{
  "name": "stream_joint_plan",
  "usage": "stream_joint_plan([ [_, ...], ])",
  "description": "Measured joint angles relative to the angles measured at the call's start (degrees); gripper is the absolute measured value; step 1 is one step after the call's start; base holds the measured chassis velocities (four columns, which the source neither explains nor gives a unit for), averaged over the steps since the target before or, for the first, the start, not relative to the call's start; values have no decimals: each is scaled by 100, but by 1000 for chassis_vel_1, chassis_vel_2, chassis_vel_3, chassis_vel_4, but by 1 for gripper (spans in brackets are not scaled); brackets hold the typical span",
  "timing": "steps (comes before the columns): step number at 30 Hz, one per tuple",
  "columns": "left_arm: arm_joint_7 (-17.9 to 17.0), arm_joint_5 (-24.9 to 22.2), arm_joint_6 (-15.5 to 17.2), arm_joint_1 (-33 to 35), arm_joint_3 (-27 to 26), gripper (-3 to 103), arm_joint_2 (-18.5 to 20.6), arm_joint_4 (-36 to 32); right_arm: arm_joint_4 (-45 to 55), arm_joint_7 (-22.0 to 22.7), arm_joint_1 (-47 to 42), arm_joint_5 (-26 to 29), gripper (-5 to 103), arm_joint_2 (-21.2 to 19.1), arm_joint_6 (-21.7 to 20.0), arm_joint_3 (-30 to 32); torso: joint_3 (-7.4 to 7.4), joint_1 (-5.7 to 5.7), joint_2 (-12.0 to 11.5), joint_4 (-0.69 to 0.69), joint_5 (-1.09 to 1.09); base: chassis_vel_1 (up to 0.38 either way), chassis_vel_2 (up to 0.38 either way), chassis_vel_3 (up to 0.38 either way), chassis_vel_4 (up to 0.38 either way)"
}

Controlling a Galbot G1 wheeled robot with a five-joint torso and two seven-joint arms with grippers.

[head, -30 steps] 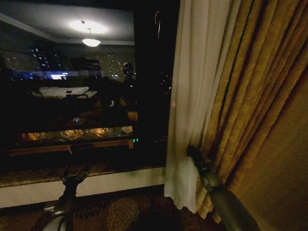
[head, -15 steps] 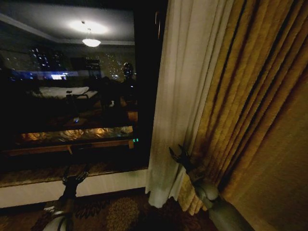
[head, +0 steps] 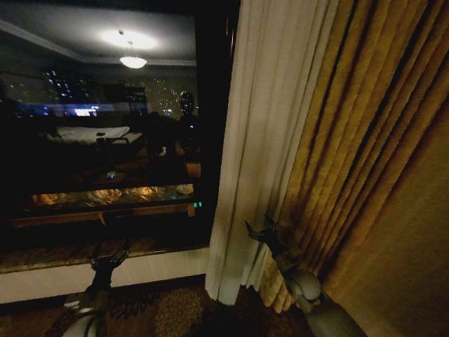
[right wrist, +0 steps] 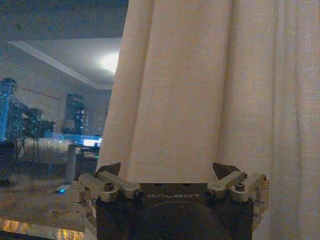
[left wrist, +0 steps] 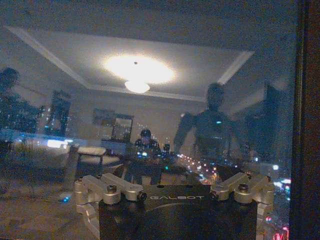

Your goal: Open the curtains by pulling them apart, changing their state from closed to fully open.

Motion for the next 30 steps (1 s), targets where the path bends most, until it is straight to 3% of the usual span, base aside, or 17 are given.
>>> stream_joint_plan([
  [20,0,0,0,0,0,100,0,0,-23,-3,17,-2,100,1,-2,-5,0,1,-1,0,0,3,2,-3,-2],
  [30,0,0,0,0,0,100,0,0,-27,-3,19,0,100,1,-2,-6,0,1,-1,-1,0,122,136,-129,-122],
])
